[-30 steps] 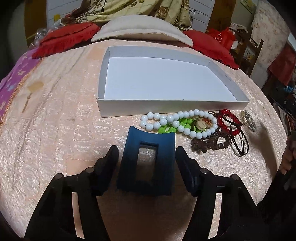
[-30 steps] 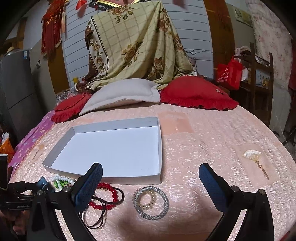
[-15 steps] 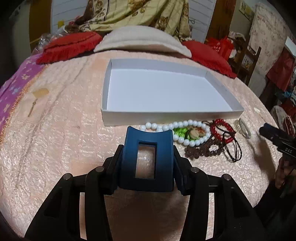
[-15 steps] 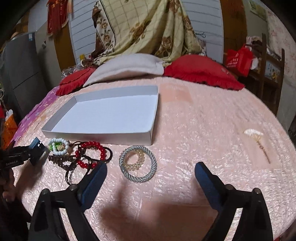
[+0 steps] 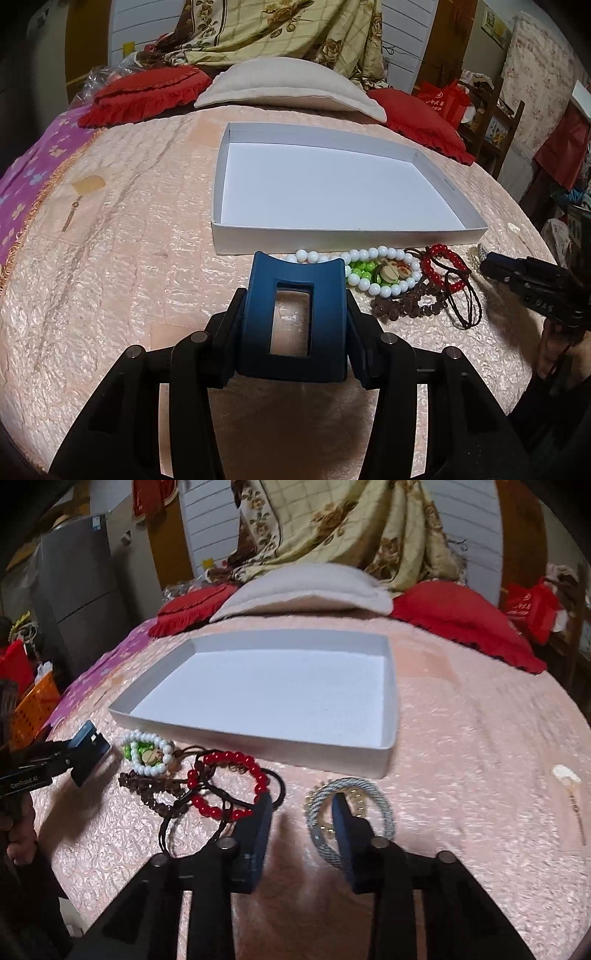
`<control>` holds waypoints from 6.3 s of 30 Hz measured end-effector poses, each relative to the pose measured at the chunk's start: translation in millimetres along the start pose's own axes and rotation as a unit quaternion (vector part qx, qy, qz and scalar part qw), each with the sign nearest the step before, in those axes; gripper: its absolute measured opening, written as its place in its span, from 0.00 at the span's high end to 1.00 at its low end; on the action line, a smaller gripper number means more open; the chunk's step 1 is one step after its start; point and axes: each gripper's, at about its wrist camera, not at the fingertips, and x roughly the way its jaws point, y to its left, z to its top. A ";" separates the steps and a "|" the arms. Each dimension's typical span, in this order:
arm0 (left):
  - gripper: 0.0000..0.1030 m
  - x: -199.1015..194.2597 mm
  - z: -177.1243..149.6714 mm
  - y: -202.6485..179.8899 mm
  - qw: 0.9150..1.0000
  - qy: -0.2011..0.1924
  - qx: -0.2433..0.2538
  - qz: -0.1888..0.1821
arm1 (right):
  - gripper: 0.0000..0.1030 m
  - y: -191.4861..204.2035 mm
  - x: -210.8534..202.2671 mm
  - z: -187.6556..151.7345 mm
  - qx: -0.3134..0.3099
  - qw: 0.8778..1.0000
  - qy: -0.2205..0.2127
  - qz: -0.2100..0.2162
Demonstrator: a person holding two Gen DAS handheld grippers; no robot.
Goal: Organize jewelry
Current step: 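Grasp the blue claw clip with the left tool while the right tool grasps the silver bangle, then place the blue clip and silver bangle into the white tray, opening both tools, then grasp the white bead necklace with the left tool while the right tool grasps the gold coil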
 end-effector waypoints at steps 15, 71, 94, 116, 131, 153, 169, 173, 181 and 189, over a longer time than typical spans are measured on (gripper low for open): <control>0.54 5.9 -5.6 -5.7 1.000 0.009 0.012 0.007 | 0.91 -3.7 8.5 -4.8 0.008 1.000 0.018 -0.013; 0.54 10.9 -14.8 -12.3 0.997 0.017 0.019 0.073 | 0.93 72.8 -12.1 11.6 -0.058 0.996 -0.066 0.029; 0.57 -15.1 35.7 -14.2 0.999 -0.043 0.001 0.012 | 0.93 46.7 -27.5 41.9 -0.009 0.995 -0.089 0.039; 0.57 88.5 94.7 -7.7 1.000 -0.014 0.017 0.008 | 0.93 -0.1 75.0 89.7 0.050 0.999 -0.005 0.006; 0.35 85.9 86.6 -5.0 1.000 -0.015 0.007 -0.006 | 0.69 1.3 88.7 81.1 0.053 0.998 0.021 0.008; 0.34 12.1 49.8 -0.5 0.998 -0.045 0.015 -0.035 | 0.52 -1.7 -15.3 46.7 0.066 0.992 -0.105 -0.039; 0.65 50.7 30.0 -23.4 0.995 0.019 0.089 -0.044 | 0.52 -25.0 -10.0 -1.5 0.116 0.990 -0.051 -0.066; 0.82 54.3 30.6 -23.9 0.994 0.026 0.087 -0.055 | 0.52 -25.3 -6.7 -0.5 0.122 0.989 -0.047 -0.064; 0.92 31.2 35.9 -16.9 0.996 -0.001 0.060 -0.068 | 0.52 -29.8 -16.4 -4.8 0.123 0.988 -0.061 -0.071; 0.92 17.4 45.3 -6.8 0.996 -0.023 0.027 -0.076 | 0.55 -10.7 -21.1 -11.8 0.065 0.997 -0.040 0.013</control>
